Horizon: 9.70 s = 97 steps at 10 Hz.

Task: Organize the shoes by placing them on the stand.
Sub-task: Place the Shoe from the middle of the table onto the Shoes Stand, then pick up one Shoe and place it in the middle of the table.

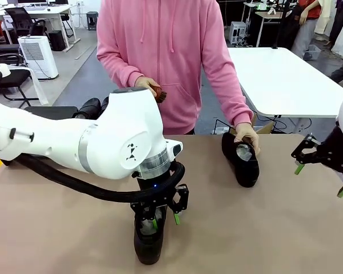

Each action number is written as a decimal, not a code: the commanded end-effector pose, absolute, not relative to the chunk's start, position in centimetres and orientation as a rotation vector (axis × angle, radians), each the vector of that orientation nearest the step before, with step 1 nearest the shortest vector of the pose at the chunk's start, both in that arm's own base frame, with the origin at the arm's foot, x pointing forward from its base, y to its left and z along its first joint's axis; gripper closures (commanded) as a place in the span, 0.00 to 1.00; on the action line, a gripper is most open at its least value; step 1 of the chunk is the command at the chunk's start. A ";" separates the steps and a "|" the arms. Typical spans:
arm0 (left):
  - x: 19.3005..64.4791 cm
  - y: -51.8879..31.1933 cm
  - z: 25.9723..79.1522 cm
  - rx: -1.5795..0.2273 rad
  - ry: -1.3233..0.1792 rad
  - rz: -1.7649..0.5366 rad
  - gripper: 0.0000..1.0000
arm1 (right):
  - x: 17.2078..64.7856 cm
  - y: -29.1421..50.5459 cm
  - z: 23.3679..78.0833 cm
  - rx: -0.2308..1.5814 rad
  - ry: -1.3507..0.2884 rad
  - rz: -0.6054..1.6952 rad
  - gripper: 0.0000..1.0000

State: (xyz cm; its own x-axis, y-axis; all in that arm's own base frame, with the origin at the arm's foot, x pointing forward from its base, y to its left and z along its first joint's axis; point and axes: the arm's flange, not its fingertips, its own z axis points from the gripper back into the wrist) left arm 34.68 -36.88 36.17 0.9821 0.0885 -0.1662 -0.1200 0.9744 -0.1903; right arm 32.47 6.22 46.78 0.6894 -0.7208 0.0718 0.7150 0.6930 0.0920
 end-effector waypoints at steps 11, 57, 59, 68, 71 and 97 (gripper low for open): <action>35.3 -36.7 34.8 -0.147 0.167 0.092 1.00 | 32.6 6.2 46.7 0.076 -0.114 -0.802 0.00; 61.0 3.5 43.8 0.308 -0.330 0.096 0.62 | 32.6 6.2 46.7 0.076 -0.114 -0.802 0.00; 61.4 3.7 43.5 0.307 -0.358 0.104 0.24 | 32.6 6.2 46.7 0.076 -0.114 -0.802 0.00; 61.0 3.4 45.6 0.268 -0.369 0.104 0.24 | 32.6 6.2 46.7 0.076 -0.114 -0.802 0.00; 61.0 3.4 45.6 0.268 -0.369 0.104 0.24 | 32.6 6.2 46.7 0.076 -0.114 -0.802 0.00; 46.7 -3.4 54.4 -0.076 0.106 -0.098 0.24 | 50.1 18.7 41.8 -0.015 -0.291 -0.169 0.00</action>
